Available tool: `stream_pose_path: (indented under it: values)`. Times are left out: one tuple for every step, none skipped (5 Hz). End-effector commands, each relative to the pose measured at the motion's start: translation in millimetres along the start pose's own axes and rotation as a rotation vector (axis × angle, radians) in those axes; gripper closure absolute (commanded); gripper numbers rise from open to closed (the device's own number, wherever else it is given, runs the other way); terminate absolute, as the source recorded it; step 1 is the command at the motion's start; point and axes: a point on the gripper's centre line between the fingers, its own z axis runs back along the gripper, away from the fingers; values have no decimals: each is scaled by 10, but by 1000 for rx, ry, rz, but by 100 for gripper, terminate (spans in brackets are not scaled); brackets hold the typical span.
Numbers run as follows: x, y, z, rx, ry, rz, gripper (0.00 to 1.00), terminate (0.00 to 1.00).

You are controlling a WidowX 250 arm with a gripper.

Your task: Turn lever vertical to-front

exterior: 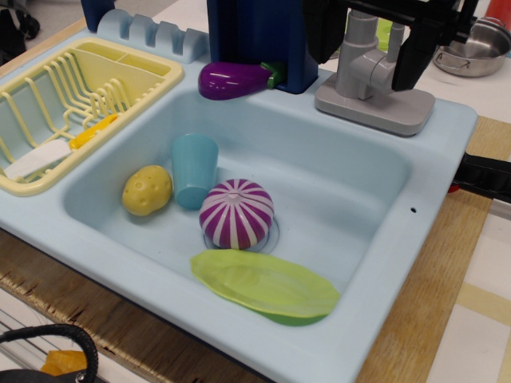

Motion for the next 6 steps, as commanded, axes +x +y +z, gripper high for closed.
stream_pose_path:
  values:
    - [0, 0, 0, 0, 0, 0, 0, 0]
    - [109, -78, 25, 40, -75, 92, 0, 0]
    - [238, -101, 4, 56, -113, 147, 0, 0]
    - [320, -115, 50, 73, -158, 178, 0, 0]
    - [391, -102, 63, 76, -211, 202, 0, 0]
    - [470, -95, 71, 70, -230, 210, 0, 0]
